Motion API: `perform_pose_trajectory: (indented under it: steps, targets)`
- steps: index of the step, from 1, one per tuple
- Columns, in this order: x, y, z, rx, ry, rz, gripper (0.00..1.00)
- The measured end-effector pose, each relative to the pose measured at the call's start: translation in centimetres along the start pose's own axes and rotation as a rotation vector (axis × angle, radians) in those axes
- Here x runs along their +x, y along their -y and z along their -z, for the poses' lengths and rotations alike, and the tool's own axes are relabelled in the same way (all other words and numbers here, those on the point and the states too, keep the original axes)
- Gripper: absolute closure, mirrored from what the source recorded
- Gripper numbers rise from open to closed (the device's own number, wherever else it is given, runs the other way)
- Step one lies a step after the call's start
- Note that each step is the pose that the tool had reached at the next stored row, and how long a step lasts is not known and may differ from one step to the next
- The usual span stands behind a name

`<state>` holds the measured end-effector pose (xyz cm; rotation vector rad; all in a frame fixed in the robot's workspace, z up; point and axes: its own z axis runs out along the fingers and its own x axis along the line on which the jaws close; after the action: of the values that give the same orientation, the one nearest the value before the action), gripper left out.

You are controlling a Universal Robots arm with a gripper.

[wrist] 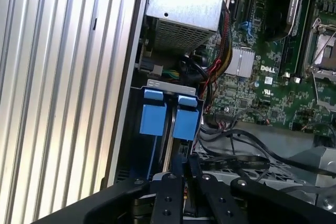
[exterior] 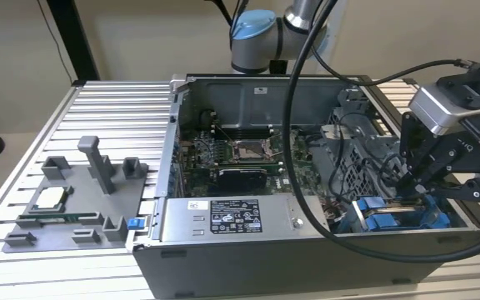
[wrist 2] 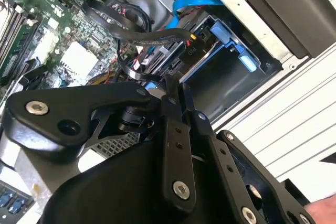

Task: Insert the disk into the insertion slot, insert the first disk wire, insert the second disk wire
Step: 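Insert the second disk wire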

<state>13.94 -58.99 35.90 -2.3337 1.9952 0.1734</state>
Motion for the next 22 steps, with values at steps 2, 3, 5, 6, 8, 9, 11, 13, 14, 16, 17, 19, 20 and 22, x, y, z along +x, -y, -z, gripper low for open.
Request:
perform_pose_trajectory:
  steps: [2, 3, 5, 6, 8, 9, 11, 13, 14, 16, 17, 19, 20, 22]
  targets:
    - [0.00, 0.02, 0.00, 0.0001, 0.0000, 0.000, 1.00]
    - [0.00, 0.03, 0.00, 0.0001, 0.0000, -0.001, 1.00]
    - [0.01, 0.03, -0.05, 0.0002, 0.0000, -0.001, 1.00]
    - [0.01, 0.04, -0.09, 0.0004, 0.0001, -0.002, 1.00]
    - [0.03, 0.04, -0.16, 0.0015, -0.0001, -0.004, 1.00]
    - [0.03, 0.04, -0.21, 0.0029, -0.0003, -0.005, 1.00]
    - [0.05, 0.04, -0.34, 0.0073, -0.0010, -0.005, 1.00]
    - [0.07, 0.05, -0.51, 0.0131, -0.0018, -0.004, 1.00]
    - [0.08, 0.05, -0.57, 0.0169, -0.0024, -0.004, 1.00]
    - [0.08, 0.06, -0.64, 0.0224, -0.0033, -0.005, 1.00]
    - [0.08, 0.06, -0.66, 0.0240, -0.0034, -0.008, 1.00]
    - [0.07, 0.06, -0.70, 0.0276, -0.0035, -0.017, 1.00]
    - [0.06, 0.06, -0.71, 0.0287, -0.0035, -0.023, 1.00]
    - [0.02, 0.06, -0.75, 0.0310, -0.0036, -0.035, 1.00]
